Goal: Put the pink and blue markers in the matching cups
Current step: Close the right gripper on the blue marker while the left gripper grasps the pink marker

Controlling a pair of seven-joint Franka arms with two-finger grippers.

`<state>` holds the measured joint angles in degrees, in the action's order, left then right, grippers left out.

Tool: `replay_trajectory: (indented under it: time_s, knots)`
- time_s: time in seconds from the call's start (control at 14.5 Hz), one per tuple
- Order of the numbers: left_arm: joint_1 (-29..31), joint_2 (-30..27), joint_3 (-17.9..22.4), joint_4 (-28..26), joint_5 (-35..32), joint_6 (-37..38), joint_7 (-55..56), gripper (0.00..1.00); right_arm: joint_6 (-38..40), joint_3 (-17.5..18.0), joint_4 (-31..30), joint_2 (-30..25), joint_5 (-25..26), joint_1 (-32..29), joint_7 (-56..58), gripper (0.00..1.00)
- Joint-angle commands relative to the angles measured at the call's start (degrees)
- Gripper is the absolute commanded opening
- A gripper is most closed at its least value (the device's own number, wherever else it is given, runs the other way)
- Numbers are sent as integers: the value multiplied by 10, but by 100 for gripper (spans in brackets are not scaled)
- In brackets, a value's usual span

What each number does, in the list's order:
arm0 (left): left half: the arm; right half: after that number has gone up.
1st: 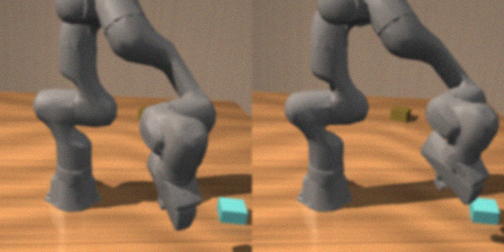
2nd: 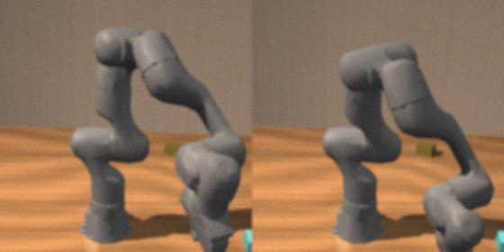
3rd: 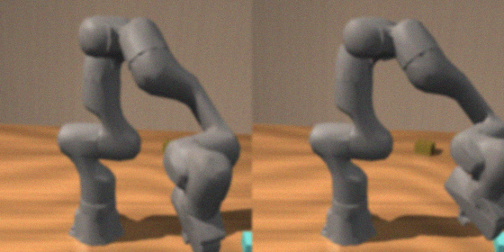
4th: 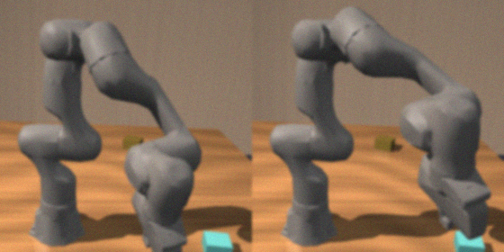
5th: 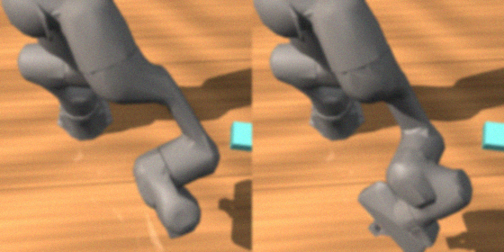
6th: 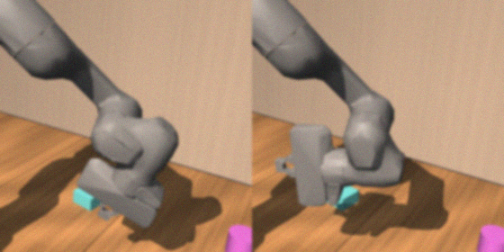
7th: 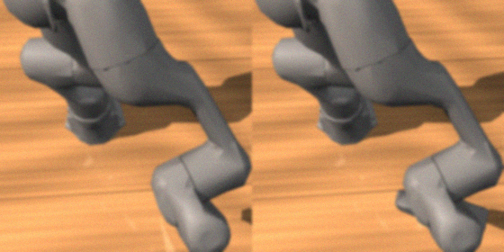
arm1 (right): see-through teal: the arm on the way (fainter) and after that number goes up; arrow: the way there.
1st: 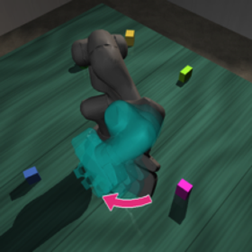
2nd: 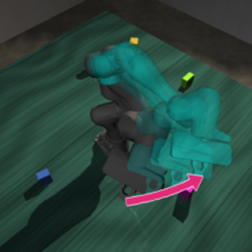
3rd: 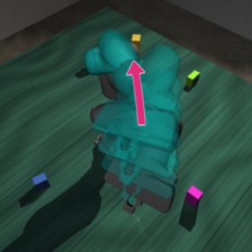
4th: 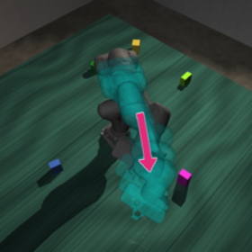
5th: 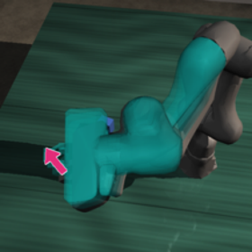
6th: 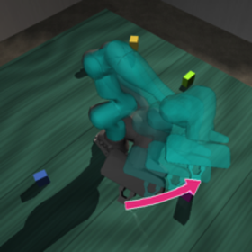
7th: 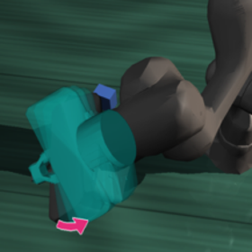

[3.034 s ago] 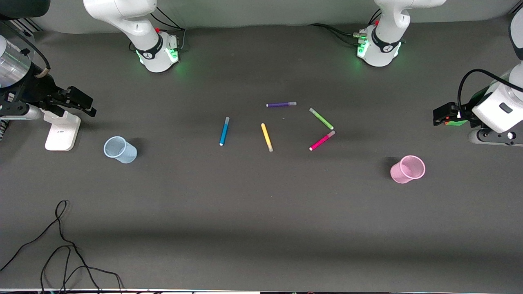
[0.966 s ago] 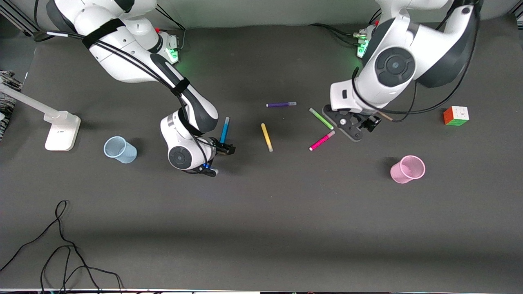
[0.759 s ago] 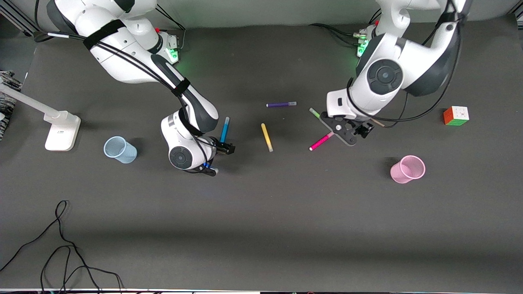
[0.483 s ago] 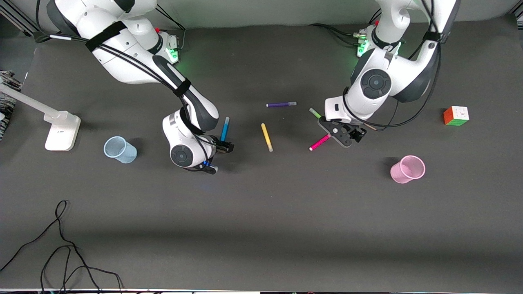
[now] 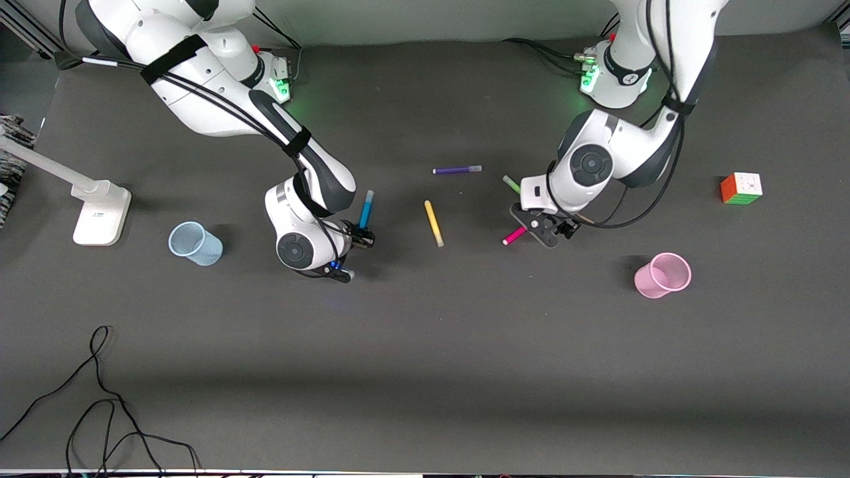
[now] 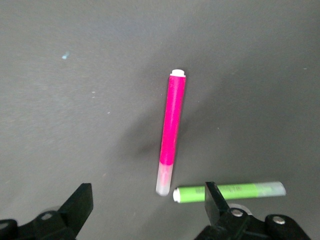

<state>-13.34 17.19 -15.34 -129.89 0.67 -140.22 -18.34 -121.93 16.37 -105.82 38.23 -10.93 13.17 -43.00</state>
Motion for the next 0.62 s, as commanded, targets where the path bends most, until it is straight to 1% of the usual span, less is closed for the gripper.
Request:
replay_trajectory:
  time_s: [0.0, 0.14, 0.34, 0.48, 0.55]
  knots:
    - [-9, 35, 7, 7, -8, -31, -6, 99, -9, 1, -9, -9, -2, -1, -10, 0]
    - [-9, 51, 7, 9, -8, -45, -6, 96, -1, 1, -10, -24, -2, -2, -10, 0]
    - [-10, 63, 7, 9, -8, -55, -3, 95, 55, -8, -11, -82, -1, -13, -4, 0]
    - [-10, 64, 7, 8, -8, -51, -1, 93, 97, -32, -13, -139, 7, -27, 12, 0]
    - [-11, 64, 7, 8, -8, -49, 0, 90, 108, -50, -17, -168, 22, -27, 26, 0]
